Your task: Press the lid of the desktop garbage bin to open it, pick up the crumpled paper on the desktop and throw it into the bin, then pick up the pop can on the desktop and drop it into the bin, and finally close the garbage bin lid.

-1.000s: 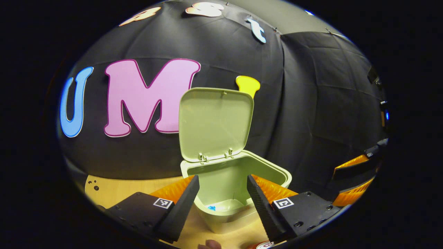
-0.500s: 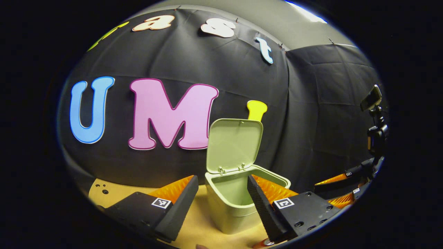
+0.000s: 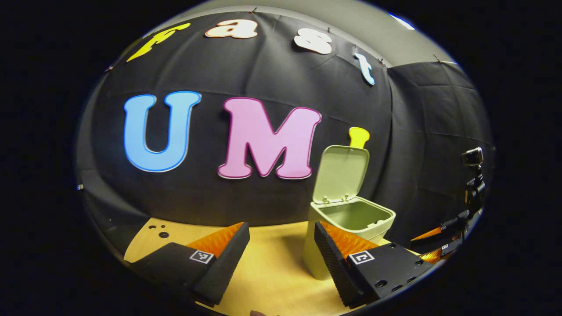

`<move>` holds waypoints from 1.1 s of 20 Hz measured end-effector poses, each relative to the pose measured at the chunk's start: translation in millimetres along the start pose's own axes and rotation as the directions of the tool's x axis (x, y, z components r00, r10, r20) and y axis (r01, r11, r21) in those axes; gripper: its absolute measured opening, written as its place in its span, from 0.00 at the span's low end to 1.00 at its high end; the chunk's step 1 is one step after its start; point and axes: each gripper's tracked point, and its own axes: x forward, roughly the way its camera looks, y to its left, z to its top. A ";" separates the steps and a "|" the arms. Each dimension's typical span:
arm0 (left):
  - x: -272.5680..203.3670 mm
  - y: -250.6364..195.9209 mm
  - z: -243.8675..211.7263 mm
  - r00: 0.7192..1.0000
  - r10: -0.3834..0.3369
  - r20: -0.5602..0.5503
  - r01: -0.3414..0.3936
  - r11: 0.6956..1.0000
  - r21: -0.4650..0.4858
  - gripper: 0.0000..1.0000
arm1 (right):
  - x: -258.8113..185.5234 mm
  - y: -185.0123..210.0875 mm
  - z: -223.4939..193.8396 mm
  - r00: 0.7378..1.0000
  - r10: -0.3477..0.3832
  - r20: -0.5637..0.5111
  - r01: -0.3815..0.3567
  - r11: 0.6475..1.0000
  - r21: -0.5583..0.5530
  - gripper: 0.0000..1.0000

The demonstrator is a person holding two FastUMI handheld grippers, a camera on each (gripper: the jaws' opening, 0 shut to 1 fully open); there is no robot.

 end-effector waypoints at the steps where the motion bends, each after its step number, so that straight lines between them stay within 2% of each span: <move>1: -7.5 11.3 -2.5 1.000 0.021 -0.004 -0.021 1.000 -0.001 0.96 | 1.6 2.2 -7.3 1.000 -0.001 -0.016 0.001 1.000 0.000 0.93; 9: -52.7 66.8 -16.9 0.992 0.121 -0.036 -0.121 0.993 -0.002 0.96 | 28.9 5.6 -65.0 0.987 -0.023 -0.159 0.021 1.000 -0.011 0.93; 22: -63.3 84.8 -42.0 0.987 0.126 -0.097 -0.128 0.992 -0.015 0.96 | 62.6 -2.2 -146.3 0.935 -0.059 -0.350 0.061 0.998 -0.006 0.93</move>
